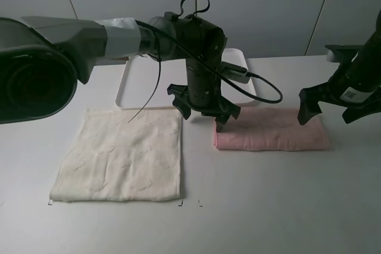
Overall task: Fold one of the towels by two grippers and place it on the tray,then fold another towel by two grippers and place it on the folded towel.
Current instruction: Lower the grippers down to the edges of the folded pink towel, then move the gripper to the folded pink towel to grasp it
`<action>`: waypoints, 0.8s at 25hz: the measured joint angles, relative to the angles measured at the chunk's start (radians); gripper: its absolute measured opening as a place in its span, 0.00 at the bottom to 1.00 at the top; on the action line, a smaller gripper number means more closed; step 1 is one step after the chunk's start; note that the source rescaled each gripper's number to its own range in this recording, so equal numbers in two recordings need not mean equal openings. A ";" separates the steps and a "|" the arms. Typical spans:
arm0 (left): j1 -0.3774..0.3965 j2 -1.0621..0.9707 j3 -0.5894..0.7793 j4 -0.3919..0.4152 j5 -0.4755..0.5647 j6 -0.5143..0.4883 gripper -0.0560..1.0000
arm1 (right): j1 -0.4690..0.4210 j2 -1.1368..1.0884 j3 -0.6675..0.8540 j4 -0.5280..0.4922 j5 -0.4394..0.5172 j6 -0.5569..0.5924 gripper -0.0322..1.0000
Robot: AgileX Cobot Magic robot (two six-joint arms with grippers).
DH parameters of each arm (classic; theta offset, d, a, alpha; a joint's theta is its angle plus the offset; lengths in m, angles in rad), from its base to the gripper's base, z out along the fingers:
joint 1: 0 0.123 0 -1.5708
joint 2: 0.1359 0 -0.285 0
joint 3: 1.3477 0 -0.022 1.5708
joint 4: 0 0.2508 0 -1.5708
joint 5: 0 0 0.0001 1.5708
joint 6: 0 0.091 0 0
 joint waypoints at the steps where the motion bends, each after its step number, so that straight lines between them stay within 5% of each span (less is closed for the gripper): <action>1: 0.000 0.004 0.000 0.000 0.000 0.000 0.98 | -0.002 0.008 -0.002 0.000 0.000 -0.002 1.00; 20: 0.000 0.012 -0.008 -0.002 0.004 0.000 0.98 | -0.058 0.109 -0.010 0.022 -0.045 -0.004 1.00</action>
